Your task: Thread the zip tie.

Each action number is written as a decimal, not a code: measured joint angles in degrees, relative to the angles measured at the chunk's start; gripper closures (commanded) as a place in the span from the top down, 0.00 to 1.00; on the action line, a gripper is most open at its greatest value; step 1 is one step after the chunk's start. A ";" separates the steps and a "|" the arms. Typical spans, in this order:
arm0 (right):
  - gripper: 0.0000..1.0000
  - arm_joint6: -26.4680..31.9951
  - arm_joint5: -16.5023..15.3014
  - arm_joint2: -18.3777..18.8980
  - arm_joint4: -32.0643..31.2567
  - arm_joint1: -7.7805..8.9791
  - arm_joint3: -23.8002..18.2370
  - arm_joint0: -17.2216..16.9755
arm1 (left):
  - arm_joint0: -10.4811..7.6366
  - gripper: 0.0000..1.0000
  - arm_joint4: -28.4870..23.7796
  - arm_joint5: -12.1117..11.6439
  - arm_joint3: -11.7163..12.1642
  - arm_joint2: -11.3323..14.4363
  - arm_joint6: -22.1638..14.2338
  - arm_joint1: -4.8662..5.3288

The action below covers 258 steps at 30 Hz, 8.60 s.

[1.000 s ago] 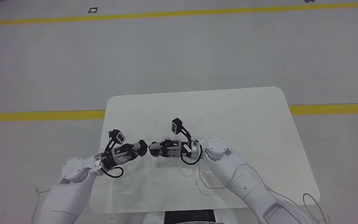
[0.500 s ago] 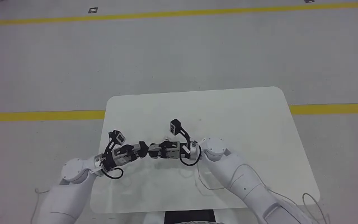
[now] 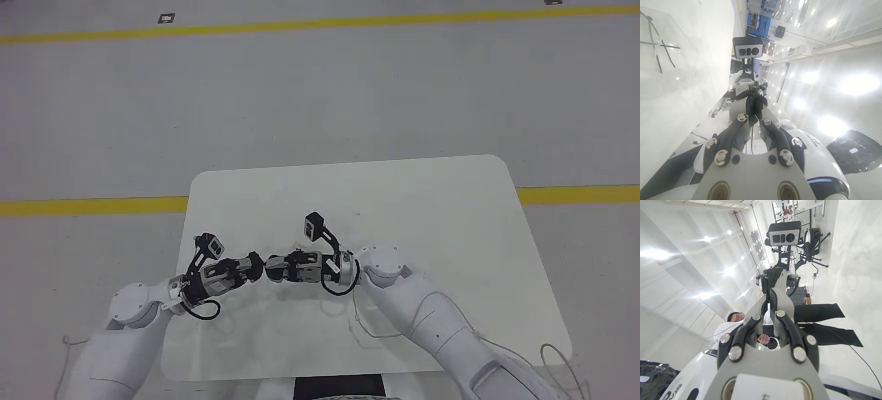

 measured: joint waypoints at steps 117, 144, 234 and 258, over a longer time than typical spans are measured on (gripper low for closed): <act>1.00 -16.56 28.29 -5.57 -50.35 4.16 -22.29 2.56 | 1.45 0.00 1.52 -8.76 1.58 -20.51 -12.49 -4.94; 1.00 -6.64 28.61 -12.86 -74.23 -1.98 -12.95 8.96 | 1.45 0.00 1.52 -8.76 1.58 -20.51 -12.49 -4.94; 0.20 1.54 28.61 -11.88 -90.94 -10.12 -1.03 10.61 | 1.45 0.00 1.52 -8.76 1.58 -20.51 -12.49 -4.94; 0.00 2.00 27.91 -12.24 -93.62 -11.37 1.23 10.17 | 1.45 0.00 1.52 -8.76 1.58 -20.51 -12.49 -4.94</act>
